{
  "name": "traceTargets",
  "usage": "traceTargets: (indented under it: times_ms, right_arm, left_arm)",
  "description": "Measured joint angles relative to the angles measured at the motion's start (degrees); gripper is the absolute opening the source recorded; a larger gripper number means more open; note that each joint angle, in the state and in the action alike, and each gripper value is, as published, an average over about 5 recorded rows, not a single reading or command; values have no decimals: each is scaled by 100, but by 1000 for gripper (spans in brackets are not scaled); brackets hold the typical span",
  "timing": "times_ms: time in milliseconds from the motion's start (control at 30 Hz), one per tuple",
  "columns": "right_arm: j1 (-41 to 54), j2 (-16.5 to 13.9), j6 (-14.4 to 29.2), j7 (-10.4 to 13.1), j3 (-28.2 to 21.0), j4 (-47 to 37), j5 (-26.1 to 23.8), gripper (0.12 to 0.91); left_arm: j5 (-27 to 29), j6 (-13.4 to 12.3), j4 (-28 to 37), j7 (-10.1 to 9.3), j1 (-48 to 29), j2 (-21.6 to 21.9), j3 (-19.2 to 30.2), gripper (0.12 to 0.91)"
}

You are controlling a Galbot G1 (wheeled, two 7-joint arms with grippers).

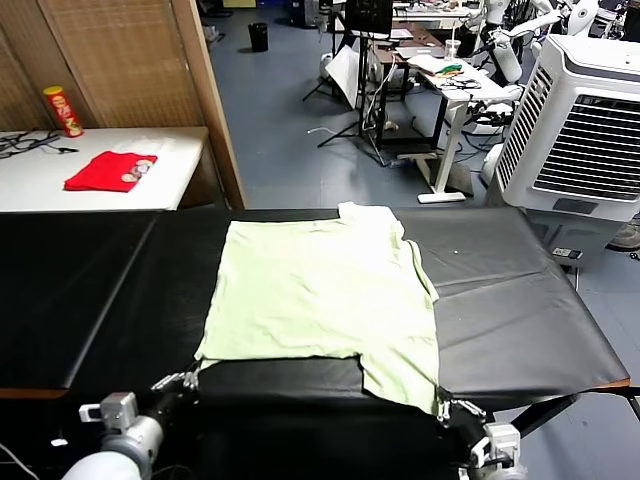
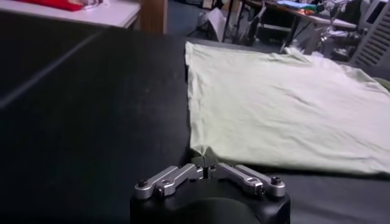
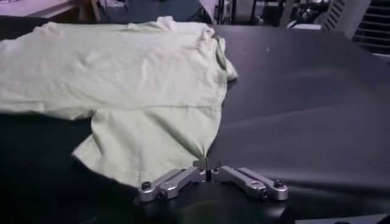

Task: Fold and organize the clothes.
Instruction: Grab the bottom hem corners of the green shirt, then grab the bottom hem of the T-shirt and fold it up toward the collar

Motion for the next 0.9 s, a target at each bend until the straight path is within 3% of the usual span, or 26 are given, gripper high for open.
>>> traceTargets:
  times_ms: [333, 667, 900]
  right_arm:
    - [676, -248, 739, -135, -41, -507, 626, 121]
    - [2492, -1056, 1276, -142, -424, -1987, 963, 121]
    - [3568, -1171, 1418, -156, -983, -2947, 813, 121]
  left_arm:
    - [36, -567, -157, 39, 120, -149, -128, 127]
    - [421, -637, 304, 62, -1117, -303, 206, 127]
    - [1026, -746, 724, 125, -1748, -202, 402, 127]
